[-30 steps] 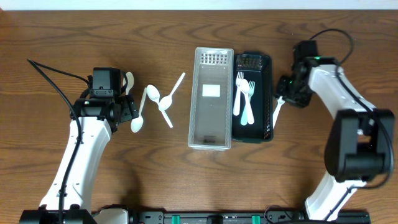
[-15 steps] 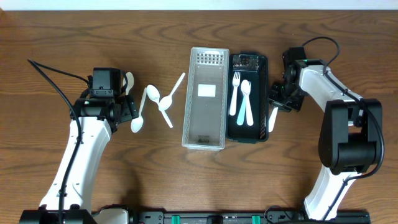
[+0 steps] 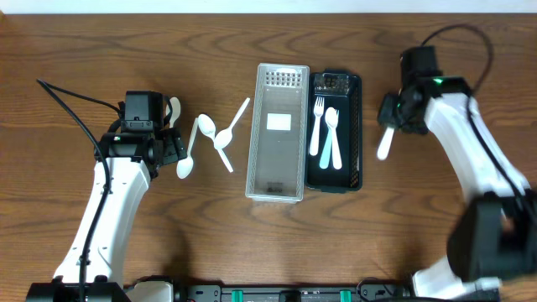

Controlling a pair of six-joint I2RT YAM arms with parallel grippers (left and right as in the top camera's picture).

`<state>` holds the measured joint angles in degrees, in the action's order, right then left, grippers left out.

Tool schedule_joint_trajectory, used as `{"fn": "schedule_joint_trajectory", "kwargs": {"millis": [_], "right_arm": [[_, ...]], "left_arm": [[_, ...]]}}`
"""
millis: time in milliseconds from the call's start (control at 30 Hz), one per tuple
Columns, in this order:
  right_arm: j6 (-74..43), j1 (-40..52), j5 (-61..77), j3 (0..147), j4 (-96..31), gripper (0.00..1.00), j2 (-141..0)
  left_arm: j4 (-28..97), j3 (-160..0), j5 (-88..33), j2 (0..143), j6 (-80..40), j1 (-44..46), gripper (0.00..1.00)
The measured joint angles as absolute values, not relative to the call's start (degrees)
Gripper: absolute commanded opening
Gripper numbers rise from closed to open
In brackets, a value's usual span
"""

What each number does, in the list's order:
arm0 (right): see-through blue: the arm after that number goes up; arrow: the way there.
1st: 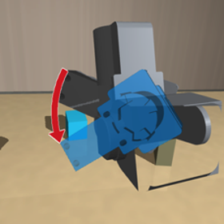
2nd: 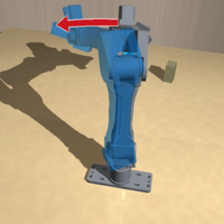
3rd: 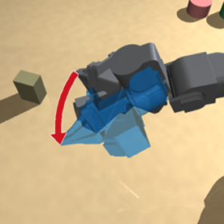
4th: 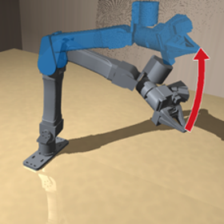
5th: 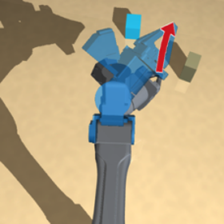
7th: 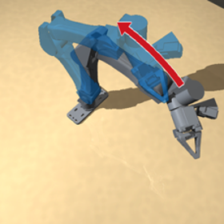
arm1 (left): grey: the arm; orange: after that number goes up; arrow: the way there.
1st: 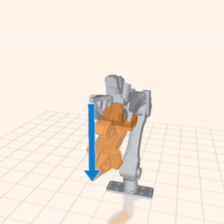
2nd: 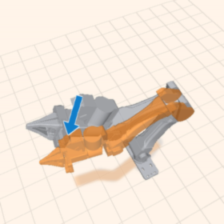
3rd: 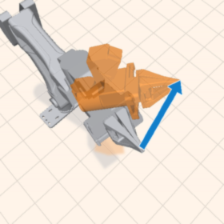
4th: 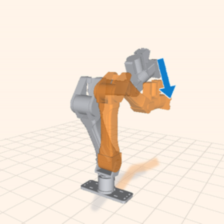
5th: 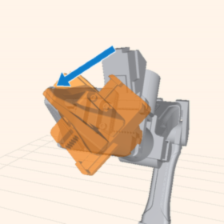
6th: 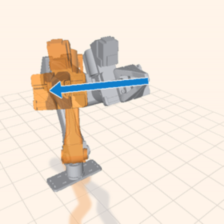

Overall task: Pack container
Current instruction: 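Grasp the last white fork with the right gripper, drop into black tray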

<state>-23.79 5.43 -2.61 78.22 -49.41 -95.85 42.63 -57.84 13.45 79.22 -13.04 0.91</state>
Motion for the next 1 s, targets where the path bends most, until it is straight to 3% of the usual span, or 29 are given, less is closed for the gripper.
{"fn": "schedule_joint_trajectory", "kwargs": {"millis": [167,367,467,600,633,833,1000], "right_arm": [[-23.3,11.9,-2.1,79.5,-47.5,0.01,-88.9],[-22.9,17.0,-1.7,79.4,-46.2,0.02,-95.3],[-22.0,17.8,-1.2,79.3,-43.4,0.23,-100.6],[-18.3,18.6,1.5,78.8,-39.1,0.67,-106.1],[-17.2,18.7,1.9,78.7,-38.7,0.73,-106.5],[-14.3,16.6,2.2,80.6,-43.0,0.84,-105.4],[-14.6,6.5,2.4,82.9,-49.0,0.86,-101.9]], "left_arm": [[42.4,-57.8,13.5,79.2,-13.0,0.9,0.98],[40.2,-57.8,13.5,79.2,-13.0,0.9,0.98],[40.8,-57.8,12.3,79.2,-13.5,0.9,0.98],[43.4,-57.8,7.6,79.2,-14.3,0.9,0.98],[43.5,-57.8,6.5,79.2,-14.4,0.9,0.98],[45.9,-57.8,1.0,79.2,-14.9,0.9,0.98],[47.7,-57.8,-2.8,79.2,-15.0,0.9,0.99]]}}
